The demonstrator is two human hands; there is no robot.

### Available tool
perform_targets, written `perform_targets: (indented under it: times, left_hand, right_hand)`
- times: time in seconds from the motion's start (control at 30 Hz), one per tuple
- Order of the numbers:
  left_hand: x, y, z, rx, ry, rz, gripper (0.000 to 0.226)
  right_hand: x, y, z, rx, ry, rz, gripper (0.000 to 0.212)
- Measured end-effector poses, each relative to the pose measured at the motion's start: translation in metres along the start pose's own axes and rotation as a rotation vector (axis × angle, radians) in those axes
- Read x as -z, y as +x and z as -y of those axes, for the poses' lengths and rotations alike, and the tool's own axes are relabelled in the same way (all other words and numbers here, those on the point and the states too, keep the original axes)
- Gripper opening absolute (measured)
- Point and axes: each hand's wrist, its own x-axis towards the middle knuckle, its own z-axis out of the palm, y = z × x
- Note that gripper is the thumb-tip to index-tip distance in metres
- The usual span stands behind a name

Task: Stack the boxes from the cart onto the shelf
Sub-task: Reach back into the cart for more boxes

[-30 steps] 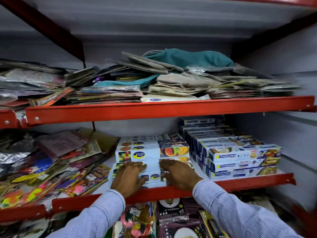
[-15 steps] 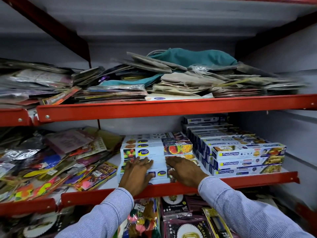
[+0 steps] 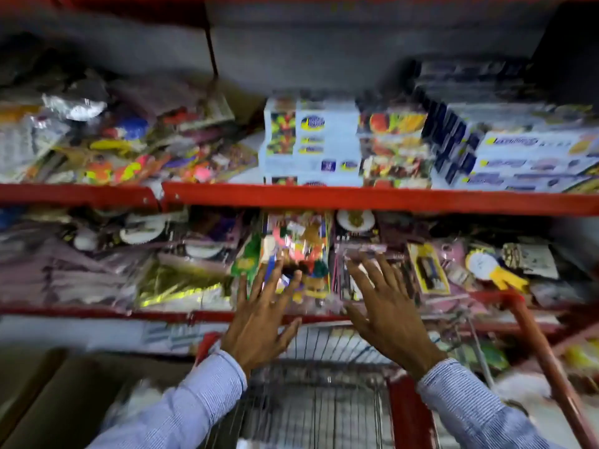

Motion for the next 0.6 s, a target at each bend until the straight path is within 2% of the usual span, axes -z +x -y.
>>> perform_targets:
  times: [0.13,0.27,0.47,0.53,0.6]
  left_hand:
    - [-0.059,-0.062,0.008,0.128,-0.046,0.27,0.077]
    - [-0.11,-0.105,0.018,0.217,-0.091,0.449,0.072]
    - [-0.192,-0.165,0.036,0.251,-0.129,0.621,0.078]
    - [-0.208,-0.176,0.041,0.27,-0.151,0.66,0.078]
    - [-0.22,-0.183,0.045,0.234,-0.158,0.676,0.067]
  right_hand:
    - [-0.072,-0.051,0.008,-0.063,0.097,0.236,0.067]
    - [-0.149,-0.087,0.01,-0.153,0.112,0.51,0.066]
    - [-0.285,-0.142,0.019,-0.189,0.224,1.099,0.064]
    - [-0.325,-0.158,0.027,-0.197,0.216,1.179,0.064]
    - [-0.352,-0.172,0.036,-0.201,0.186,1.187,0.063]
